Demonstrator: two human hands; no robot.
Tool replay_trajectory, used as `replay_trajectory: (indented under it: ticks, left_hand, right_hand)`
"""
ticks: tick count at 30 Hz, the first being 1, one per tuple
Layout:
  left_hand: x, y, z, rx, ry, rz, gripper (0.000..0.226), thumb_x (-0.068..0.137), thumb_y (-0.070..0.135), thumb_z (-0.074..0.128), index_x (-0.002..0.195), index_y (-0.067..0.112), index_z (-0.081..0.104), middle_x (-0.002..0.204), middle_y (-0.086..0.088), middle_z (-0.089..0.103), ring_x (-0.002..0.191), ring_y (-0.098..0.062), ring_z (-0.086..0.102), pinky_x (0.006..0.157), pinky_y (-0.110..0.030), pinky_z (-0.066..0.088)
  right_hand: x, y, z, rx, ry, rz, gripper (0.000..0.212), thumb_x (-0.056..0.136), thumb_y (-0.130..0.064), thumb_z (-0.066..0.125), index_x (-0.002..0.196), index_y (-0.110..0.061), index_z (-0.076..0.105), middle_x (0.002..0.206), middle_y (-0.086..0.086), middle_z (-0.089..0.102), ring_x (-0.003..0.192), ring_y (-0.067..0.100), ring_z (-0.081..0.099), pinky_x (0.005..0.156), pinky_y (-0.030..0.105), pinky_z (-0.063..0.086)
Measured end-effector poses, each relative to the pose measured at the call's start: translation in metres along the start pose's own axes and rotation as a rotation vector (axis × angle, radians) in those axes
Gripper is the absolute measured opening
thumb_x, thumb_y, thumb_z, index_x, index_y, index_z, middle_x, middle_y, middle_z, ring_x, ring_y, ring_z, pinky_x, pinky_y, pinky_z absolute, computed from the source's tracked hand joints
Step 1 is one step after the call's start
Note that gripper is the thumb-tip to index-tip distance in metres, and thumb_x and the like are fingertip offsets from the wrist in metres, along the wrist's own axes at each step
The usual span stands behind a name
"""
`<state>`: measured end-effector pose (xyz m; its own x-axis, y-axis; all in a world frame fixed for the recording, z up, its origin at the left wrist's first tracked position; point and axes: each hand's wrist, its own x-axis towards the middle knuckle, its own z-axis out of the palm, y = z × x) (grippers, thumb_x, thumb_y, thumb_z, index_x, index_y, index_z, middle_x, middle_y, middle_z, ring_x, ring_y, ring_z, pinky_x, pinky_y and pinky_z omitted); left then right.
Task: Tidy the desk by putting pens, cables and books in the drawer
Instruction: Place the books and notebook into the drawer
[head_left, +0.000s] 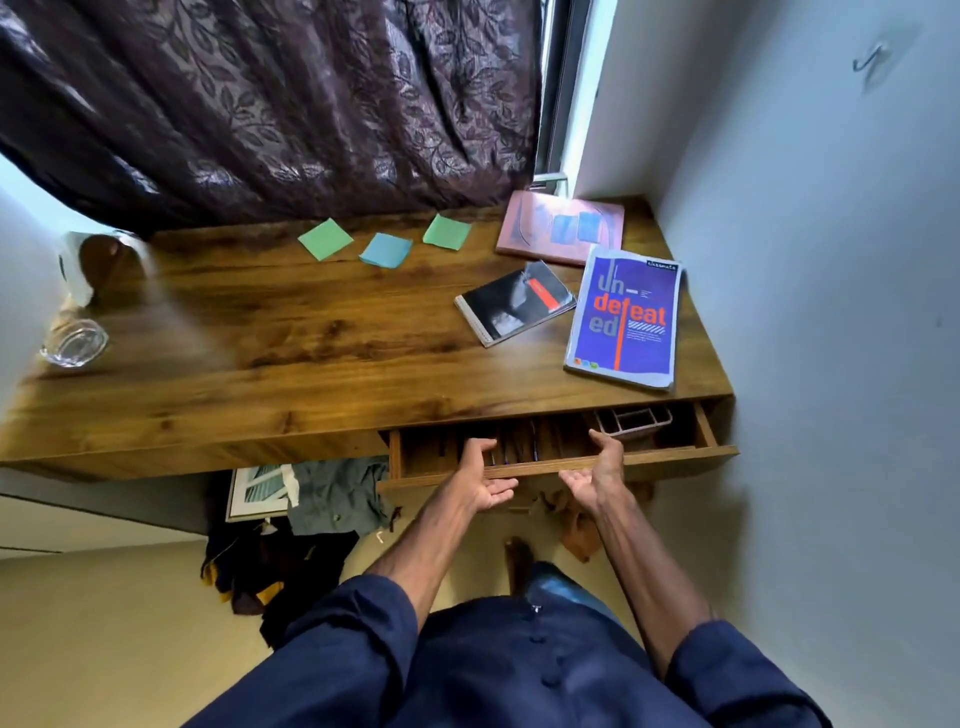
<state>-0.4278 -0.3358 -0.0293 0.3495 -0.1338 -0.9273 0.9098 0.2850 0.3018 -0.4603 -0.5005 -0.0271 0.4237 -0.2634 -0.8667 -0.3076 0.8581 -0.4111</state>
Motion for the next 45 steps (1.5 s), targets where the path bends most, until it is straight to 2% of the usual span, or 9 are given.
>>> replay_trajectory:
  ticks: [4,7,9,12,15,28,35,39,45]
  left_hand:
    - [0.022,0.029,0.012,-0.108,0.042,0.013,0.081,0.089,0.039,0.063,0.151,0.000,0.029,0.146,-0.037,0.042,0.120,-0.046,0.061,0.107,-0.052,0.047]
    - [0.032,0.045,0.022,-0.162,0.066,0.025,0.071,0.088,0.034,0.058,0.146,-0.002,0.035,0.141,-0.038,0.046,0.121,-0.046,0.060,0.108,-0.052,0.045]
    - [0.033,0.054,0.029,-0.192,0.094,0.047,0.053,0.087,0.026,0.053,0.131,-0.003,0.046,0.138,-0.038,0.049,0.123,-0.047,0.059,0.111,-0.052,0.043]
    - [0.034,0.066,0.041,-0.257,0.152,0.082,0.015,0.086,0.018,0.047,0.095,0.008,0.054,0.139,-0.034,0.049,0.125,-0.048,0.056,0.115,-0.053,0.038]
    - [0.037,0.072,0.046,-0.320,0.172,0.095,0.007,0.083,0.016,0.046,0.083,0.013,0.053,0.139,-0.029,0.050,0.126,-0.047,0.053,0.114,-0.053,0.038]
    - [0.039,0.072,0.046,-0.194,0.170,0.112,0.006,0.074,0.013,0.048,0.078,0.013,0.051,0.126,-0.028,0.060,0.118,-0.043,0.058,0.110,-0.049,0.043]
    - [0.030,0.058,0.023,-0.141,0.070,0.176,0.012,0.087,0.011,0.045,0.079,0.010,0.054,0.119,-0.028,0.064,0.118,-0.035,0.063,0.097,-0.038,0.050]
    - [0.024,0.056,-0.008,-0.118,0.023,0.223,0.014,0.090,0.010,0.046,0.084,0.007,0.058,0.118,-0.022,0.067,0.113,-0.032,0.065,0.098,-0.038,0.051]
    - [-0.003,0.053,-0.071,-0.150,-0.074,0.208,0.017,0.093,0.009,0.047,0.086,0.006,0.063,0.103,-0.011,0.069,0.088,-0.023,0.066,0.079,-0.031,0.053]
  right_hand:
    - [0.024,-0.022,0.025,0.036,0.015,0.049,0.087,0.085,-0.029,0.065,0.157,-0.010,0.021,0.161,0.030,0.014,0.149,0.045,0.022,0.120,0.050,0.029]
    - [0.038,-0.039,0.044,0.054,0.028,0.100,0.088,0.087,-0.034,0.062,0.157,-0.004,0.018,0.162,0.029,0.014,0.149,0.042,0.023,0.119,0.049,0.030]
    - [0.047,-0.045,0.054,0.032,0.029,0.137,0.089,0.090,-0.039,0.059,0.156,0.002,0.015,0.161,0.030,0.017,0.148,0.042,0.026,0.120,0.048,0.029]
    - [0.056,-0.051,0.067,0.012,-0.010,0.180,0.090,0.093,-0.048,0.051,0.156,0.004,0.013,0.161,0.027,0.020,0.148,0.040,0.028,0.120,0.050,0.026]
    - [0.061,-0.058,0.074,0.025,0.003,0.194,0.090,0.094,-0.050,0.048,0.158,-0.002,0.008,0.163,0.025,0.015,0.150,0.042,0.023,0.121,0.054,0.024]
    - [0.061,-0.072,0.066,0.031,-0.081,0.231,0.104,0.083,-0.045,0.065,0.157,0.000,0.007,0.162,0.029,0.013,0.149,0.043,0.023,0.121,0.052,0.025]
    - [0.040,-0.057,0.052,0.003,-0.096,0.105,0.083,0.090,-0.039,0.061,0.152,0.005,0.027,0.151,0.033,0.037,0.139,0.042,0.042,0.114,0.045,0.038]
    - [0.014,-0.040,0.050,0.024,-0.128,0.033,0.069,0.093,-0.035,0.059,0.146,0.004,0.039,0.143,0.029,0.049,0.131,0.038,0.052,0.106,0.042,0.045]
    - [-0.036,0.016,0.038,0.060,-0.138,-0.028,0.058,0.098,-0.035,0.052,0.142,0.002,0.046,0.139,0.027,0.054,0.127,0.036,0.057,0.100,0.041,0.047]
